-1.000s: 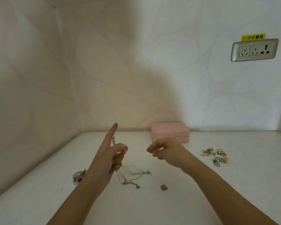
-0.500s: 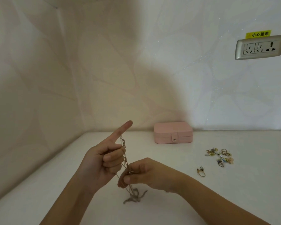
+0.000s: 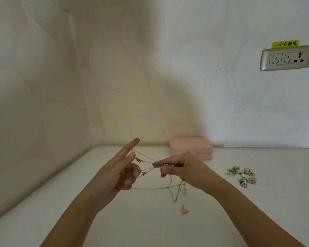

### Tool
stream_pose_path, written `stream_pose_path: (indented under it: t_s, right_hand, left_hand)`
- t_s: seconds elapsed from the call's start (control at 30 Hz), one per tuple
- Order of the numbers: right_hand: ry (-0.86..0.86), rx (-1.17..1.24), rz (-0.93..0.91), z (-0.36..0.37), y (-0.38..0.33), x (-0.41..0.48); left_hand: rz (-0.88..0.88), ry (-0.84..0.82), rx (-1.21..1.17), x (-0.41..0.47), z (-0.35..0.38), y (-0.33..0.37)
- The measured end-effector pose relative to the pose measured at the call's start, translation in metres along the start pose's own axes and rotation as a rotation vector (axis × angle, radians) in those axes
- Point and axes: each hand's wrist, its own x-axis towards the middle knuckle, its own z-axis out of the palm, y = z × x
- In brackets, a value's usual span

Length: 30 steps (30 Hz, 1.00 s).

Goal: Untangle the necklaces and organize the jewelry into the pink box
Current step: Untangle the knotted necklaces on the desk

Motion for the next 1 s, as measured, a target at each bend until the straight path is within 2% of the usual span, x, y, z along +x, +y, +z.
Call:
stream_pose_path:
  t_s: [0.23,0.3,0.43,0.57,0.7,0.9,1.0]
  right_hand:
    - [0.005,0.027,0.054,-0.007,0.006,0.002]
    - [-0.004,0.072,0.042,-0.005,0.007,0.002]
    - [-0.034,0.217,0.051,0.0,0.01,0.003]
    - [-0.034,0.222,0.035,0.008,0.013,0.004]
    - [-0.04,0.375,0.027,0.014,0.013,0.005]
    - [-0.012,0.632,0.01,0.017,0.01,0.008]
    - [0.039,0.573,-0.02,0.017,0.011,0.008]
  left_hand:
    - [0.015,0.051,0.317,0.002,-0.002,-0.008]
    - [0.034,0.067,0.257,0.003,-0.001,-0.009]
    - [0.076,0.08,-0.022,0.006,0.006,-0.01]
    - [0.11,0.097,-0.09,0.006,0.012,-0.012]
    - [0.093,0.089,-0.221,0.007,0.012,-0.011]
    - [0.078,0.198,-0.127,0.011,0.007,-0.014]
    - [0.094,0.273,-0.138,0.014,0.004,-0.014]
